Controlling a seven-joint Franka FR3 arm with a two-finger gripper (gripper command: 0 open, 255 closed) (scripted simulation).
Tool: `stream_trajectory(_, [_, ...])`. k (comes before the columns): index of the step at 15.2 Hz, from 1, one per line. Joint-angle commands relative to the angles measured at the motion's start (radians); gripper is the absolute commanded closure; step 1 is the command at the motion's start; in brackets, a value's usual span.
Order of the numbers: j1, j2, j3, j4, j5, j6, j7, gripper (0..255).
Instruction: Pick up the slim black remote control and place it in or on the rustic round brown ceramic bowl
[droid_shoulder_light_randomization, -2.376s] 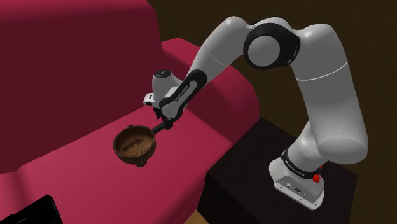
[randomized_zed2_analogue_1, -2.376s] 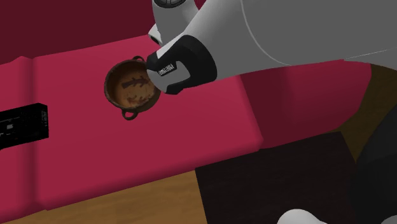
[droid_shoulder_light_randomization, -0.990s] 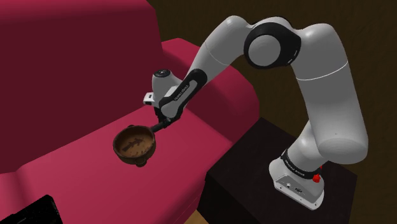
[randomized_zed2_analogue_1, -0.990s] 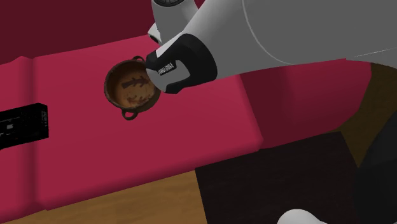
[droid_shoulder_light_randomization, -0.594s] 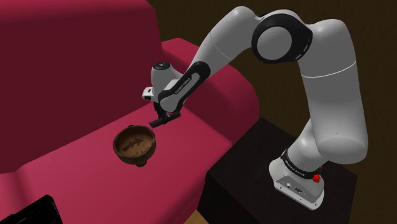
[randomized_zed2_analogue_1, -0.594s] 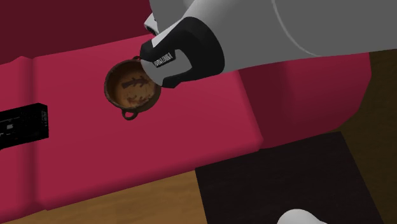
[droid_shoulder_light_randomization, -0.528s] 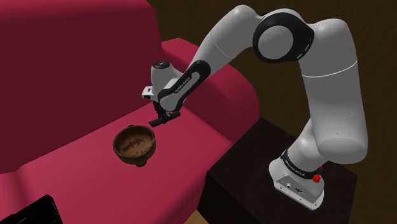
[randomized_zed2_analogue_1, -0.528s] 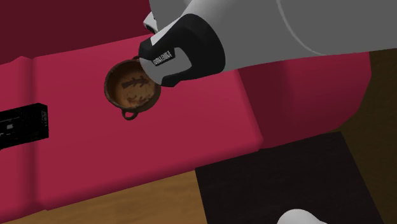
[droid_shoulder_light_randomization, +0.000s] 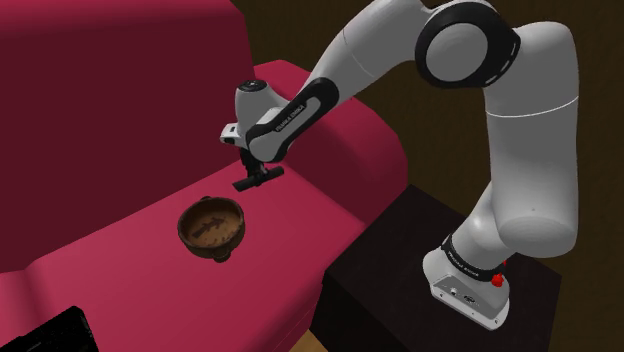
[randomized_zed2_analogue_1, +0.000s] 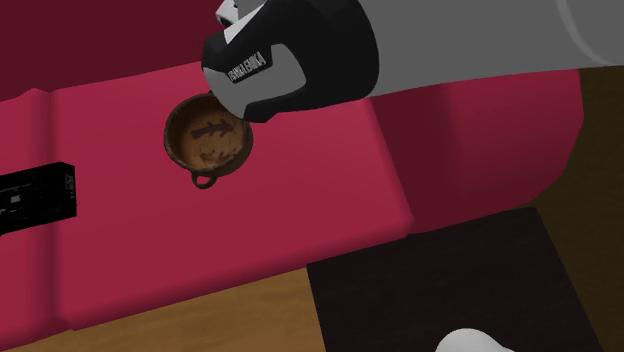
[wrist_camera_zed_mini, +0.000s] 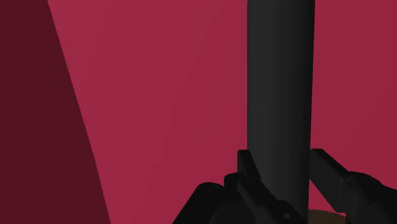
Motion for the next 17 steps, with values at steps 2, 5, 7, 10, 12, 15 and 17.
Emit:
stream_trajectory(2, [-0.004,-0.028,0.004,0.001,0.005,-0.028,-0.005,255])
stream_trajectory(5, [-0.007,-0.057,0.009,0.0,0.011,-0.057,-0.01,255])
stream_trajectory(7, [-0.009,-0.076,0.011,0.001,0.015,-0.076,-0.013,255])
stream_trajectory(10, [-0.011,-0.104,0.015,0.003,0.021,-0.106,-0.017,255])
stream_trajectory(12, [-0.012,-0.114,0.017,0.004,0.023,-0.118,-0.019,255])
stream_trajectory(15, [0.042,-0.094,0.024,0.032,0.008,-0.129,0.051,255])
stream_trajectory(17, [0.079,-0.077,0.029,0.056,-0.002,-0.139,0.097,255])
